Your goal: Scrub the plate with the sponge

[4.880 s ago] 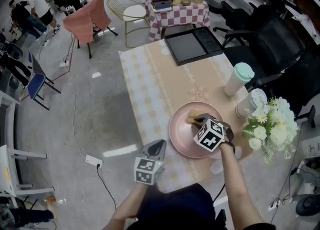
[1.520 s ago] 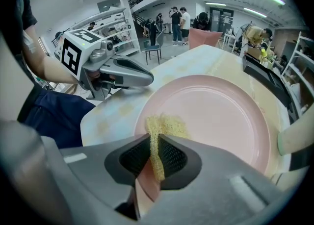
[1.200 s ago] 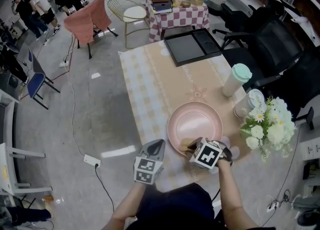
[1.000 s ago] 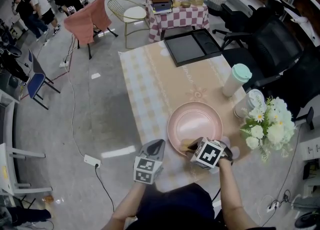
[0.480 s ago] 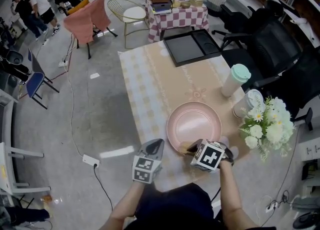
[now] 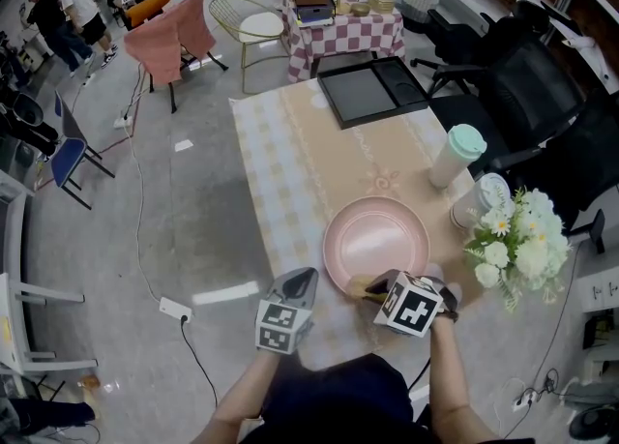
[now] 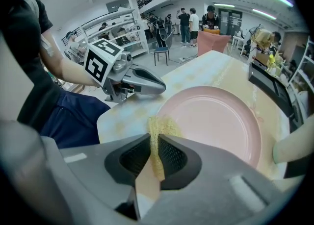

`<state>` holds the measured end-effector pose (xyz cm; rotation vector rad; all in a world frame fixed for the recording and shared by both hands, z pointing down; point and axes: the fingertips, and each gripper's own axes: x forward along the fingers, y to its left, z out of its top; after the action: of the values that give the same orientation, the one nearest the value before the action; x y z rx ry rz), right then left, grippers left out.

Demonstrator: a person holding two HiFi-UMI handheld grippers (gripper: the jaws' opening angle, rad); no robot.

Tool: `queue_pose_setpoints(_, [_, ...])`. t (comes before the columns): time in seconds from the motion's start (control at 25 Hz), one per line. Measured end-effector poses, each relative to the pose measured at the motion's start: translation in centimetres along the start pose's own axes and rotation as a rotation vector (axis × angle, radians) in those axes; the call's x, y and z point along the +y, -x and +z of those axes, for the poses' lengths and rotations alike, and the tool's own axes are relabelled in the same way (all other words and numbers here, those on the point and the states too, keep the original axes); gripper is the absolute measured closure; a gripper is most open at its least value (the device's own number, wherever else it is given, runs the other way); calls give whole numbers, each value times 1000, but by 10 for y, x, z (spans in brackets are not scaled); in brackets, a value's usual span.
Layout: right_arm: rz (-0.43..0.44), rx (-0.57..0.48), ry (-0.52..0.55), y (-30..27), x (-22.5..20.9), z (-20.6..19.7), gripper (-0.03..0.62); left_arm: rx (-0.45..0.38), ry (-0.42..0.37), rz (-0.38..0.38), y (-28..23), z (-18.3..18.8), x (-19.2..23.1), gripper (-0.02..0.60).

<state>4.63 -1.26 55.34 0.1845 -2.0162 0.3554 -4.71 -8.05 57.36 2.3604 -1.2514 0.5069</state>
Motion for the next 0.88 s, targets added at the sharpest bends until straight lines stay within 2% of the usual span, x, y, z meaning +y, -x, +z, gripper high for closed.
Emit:
queue_pose_setpoints(0.2, [-108,-12,21,13,-21,0,543,0,-7,0,-1,1,-1,569])
queue_pose_setpoints(0.56, [-365,-43,89,46,-75,7,543,-17,2,2,-1,1,1,569])
queue_pose_setpoints(0.76, [-494,9,137,51,-107,3,543,-12,2,-4,0,2,-1,569])
queue_pose_setpoints(0.88, [-534,3,144,50,-121,4,543,-14,7,-7,0,2,-1,569])
